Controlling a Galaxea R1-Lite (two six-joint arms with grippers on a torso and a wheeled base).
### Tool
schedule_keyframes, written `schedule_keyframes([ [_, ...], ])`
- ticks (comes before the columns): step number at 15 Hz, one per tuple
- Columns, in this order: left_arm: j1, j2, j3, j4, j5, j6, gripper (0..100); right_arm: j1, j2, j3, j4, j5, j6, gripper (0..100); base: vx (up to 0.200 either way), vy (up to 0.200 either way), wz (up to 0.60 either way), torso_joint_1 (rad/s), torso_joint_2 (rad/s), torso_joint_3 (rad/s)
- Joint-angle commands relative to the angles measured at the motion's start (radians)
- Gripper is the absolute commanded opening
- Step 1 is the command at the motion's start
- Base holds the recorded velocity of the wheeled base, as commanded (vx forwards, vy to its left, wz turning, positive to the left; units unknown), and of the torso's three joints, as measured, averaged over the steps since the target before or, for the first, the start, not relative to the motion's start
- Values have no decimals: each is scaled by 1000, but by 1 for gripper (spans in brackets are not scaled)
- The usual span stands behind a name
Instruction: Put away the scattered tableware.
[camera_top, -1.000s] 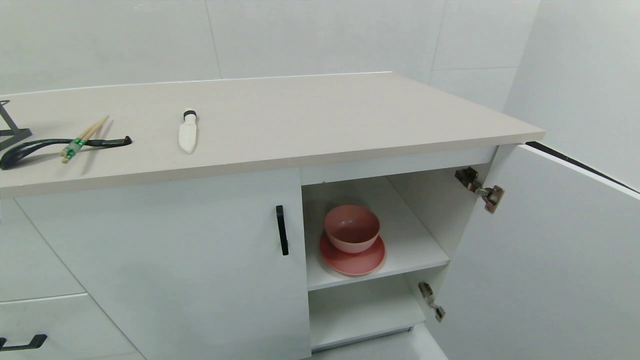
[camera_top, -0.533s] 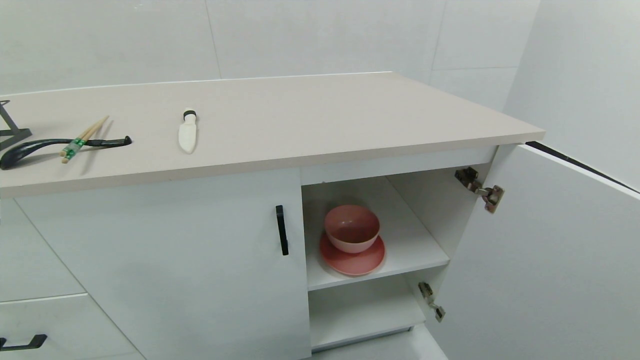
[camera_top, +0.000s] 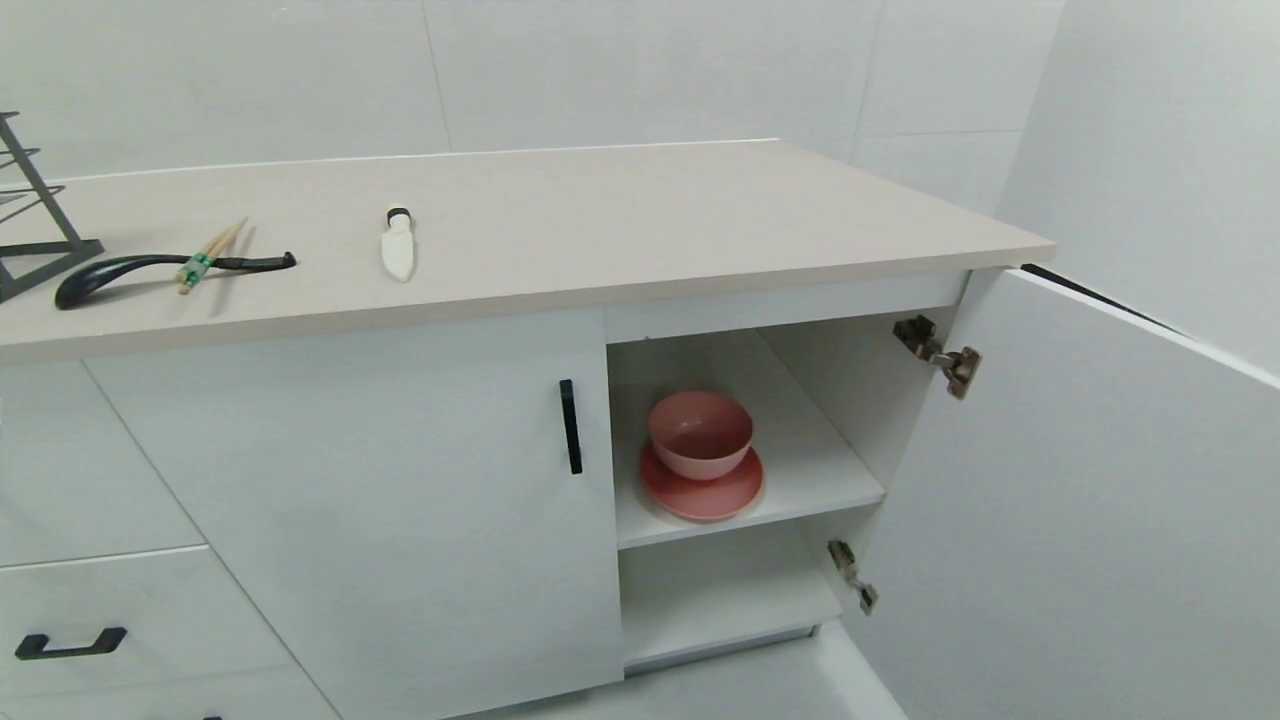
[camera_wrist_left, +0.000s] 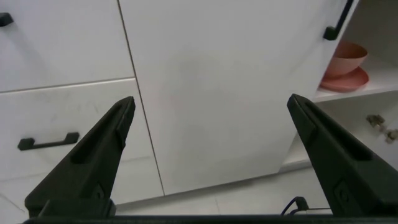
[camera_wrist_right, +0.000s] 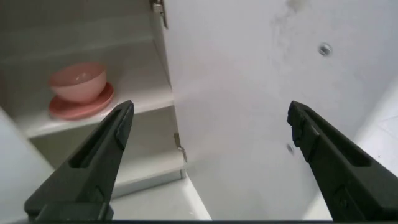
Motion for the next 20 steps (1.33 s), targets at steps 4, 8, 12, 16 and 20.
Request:
schedule_keyframes([
  [4,0,0,0,-1,-1,0,100,0,1,0,1,2,-1,100,0,0,0,0,0,0],
  [8,0,0,0,-1,-1,-2,100,0,3,0,1,2,-1,100,-200,-200,0,4,1,-1],
  [12,0,0,0,-1,0,-2,100,0,3,0,1,2,-1,0,-200,-150,0,1,2,4],
  [16,0,0,0,-1,-1,-2,100,0,3,0,1,2,-1,0,-200,0,0,0,0,4],
  [20,0,0,0,-1,-1,-2,100,0,3,0,1,2,-1,0,-50,-150,0,0,4,7],
])
